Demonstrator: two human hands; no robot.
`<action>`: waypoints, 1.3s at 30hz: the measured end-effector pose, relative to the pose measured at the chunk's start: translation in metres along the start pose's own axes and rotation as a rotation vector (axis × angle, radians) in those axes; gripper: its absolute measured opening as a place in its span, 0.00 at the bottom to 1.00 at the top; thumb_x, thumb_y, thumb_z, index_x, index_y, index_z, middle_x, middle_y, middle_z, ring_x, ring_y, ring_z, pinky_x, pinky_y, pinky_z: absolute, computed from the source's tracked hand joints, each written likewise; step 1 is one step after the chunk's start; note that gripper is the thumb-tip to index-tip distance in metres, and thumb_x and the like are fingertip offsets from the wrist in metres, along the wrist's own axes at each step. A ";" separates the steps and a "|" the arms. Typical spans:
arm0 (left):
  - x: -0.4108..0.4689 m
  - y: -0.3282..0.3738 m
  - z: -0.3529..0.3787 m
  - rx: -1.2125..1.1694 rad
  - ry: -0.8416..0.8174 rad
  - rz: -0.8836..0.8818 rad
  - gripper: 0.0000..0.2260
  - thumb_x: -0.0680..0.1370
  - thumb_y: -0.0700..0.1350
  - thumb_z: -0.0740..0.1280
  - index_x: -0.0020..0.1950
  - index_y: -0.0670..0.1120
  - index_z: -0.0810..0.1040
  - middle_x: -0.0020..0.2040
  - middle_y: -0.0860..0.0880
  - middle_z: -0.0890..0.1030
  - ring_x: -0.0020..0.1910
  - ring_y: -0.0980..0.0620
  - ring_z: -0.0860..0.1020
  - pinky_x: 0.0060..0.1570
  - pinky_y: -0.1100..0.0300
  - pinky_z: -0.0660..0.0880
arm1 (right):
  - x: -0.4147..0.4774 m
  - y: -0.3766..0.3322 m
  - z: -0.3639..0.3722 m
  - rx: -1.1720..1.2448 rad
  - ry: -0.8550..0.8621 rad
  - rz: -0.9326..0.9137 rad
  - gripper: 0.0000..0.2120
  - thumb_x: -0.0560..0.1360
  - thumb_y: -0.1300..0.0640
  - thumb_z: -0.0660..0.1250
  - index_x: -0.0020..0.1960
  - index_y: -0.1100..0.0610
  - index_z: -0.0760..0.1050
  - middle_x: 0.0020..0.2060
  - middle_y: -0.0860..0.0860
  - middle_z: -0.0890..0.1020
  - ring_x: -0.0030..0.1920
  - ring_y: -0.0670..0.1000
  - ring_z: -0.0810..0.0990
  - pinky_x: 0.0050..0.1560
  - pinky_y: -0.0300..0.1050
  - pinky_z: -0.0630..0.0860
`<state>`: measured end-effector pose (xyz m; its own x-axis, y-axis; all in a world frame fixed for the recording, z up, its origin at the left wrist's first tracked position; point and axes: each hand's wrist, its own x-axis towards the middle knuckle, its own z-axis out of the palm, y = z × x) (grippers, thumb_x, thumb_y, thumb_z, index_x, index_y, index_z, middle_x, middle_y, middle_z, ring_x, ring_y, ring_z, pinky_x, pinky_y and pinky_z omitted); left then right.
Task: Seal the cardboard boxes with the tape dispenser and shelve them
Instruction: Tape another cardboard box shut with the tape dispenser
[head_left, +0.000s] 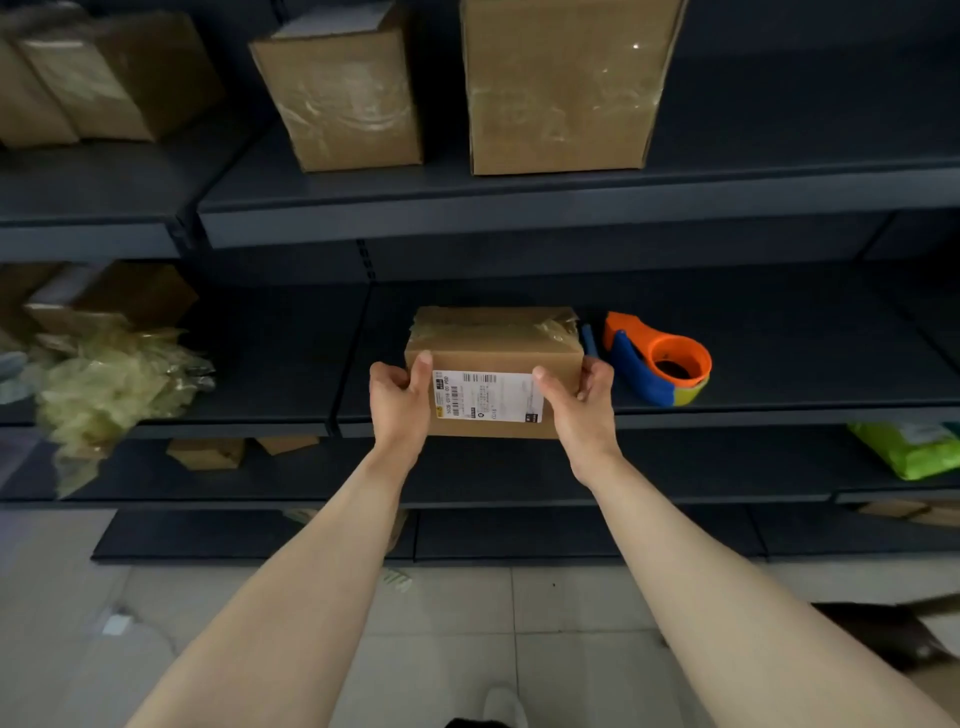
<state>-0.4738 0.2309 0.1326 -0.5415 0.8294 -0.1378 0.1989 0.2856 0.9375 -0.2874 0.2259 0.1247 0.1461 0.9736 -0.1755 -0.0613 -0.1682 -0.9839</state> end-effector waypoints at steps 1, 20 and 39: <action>0.004 0.001 0.000 0.006 -0.006 -0.009 0.16 0.75 0.62 0.64 0.43 0.50 0.66 0.39 0.50 0.75 0.35 0.54 0.73 0.31 0.62 0.67 | 0.001 0.001 0.002 0.009 0.009 -0.001 0.24 0.74 0.51 0.71 0.62 0.51 0.61 0.52 0.44 0.75 0.46 0.35 0.78 0.36 0.23 0.72; 0.002 0.051 0.032 0.325 -0.284 0.457 0.06 0.79 0.42 0.64 0.54 0.48 0.78 0.55 0.51 0.76 0.51 0.57 0.74 0.42 0.77 0.67 | 0.044 -0.017 -0.013 0.005 0.095 0.206 0.11 0.79 0.40 0.58 0.55 0.46 0.70 0.43 0.39 0.74 0.42 0.40 0.71 0.50 0.45 0.66; 0.002 0.063 0.065 0.488 -0.351 0.282 0.04 0.73 0.55 0.70 0.45 0.59 0.79 0.44 0.64 0.67 0.54 0.55 0.59 0.59 0.54 0.59 | 0.078 -0.022 -0.027 0.085 -0.115 0.387 0.19 0.77 0.48 0.67 0.65 0.54 0.71 0.54 0.54 0.82 0.54 0.53 0.80 0.53 0.48 0.76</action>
<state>-0.4092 0.2819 0.1710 -0.1322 0.9879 -0.0815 0.6859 0.1505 0.7120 -0.2483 0.3018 0.1321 -0.0144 0.8525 -0.5225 -0.1724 -0.5169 -0.8385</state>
